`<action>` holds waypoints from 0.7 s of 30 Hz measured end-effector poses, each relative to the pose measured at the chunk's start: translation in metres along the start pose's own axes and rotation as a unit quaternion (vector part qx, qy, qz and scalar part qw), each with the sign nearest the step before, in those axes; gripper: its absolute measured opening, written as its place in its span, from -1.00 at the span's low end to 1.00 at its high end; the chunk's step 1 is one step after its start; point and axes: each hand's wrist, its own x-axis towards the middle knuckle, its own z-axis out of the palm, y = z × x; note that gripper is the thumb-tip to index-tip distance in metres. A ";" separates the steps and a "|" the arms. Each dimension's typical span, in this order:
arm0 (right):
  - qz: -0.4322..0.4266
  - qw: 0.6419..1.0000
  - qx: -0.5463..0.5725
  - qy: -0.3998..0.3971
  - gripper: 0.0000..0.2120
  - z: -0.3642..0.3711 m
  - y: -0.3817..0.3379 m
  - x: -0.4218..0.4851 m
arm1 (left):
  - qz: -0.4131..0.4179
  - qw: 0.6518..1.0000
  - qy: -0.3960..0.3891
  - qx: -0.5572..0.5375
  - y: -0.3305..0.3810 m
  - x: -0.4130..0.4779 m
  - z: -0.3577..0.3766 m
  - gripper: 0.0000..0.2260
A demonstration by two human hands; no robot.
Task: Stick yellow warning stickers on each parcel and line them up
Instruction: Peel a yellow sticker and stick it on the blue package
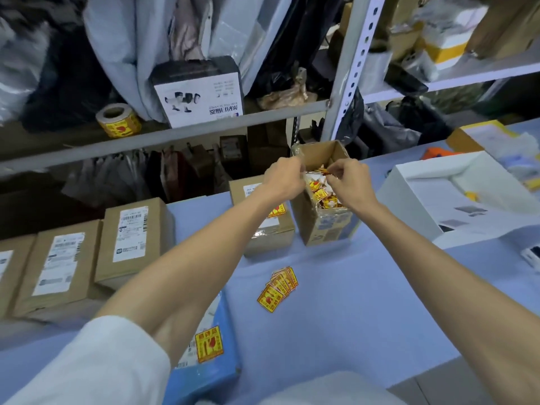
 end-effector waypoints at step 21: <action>-0.079 0.938 -0.003 -0.338 -0.49 0.162 -0.120 -0.212 | -0.399 0.913 0.068 -0.061 -0.183 -0.273 0.043 -0.52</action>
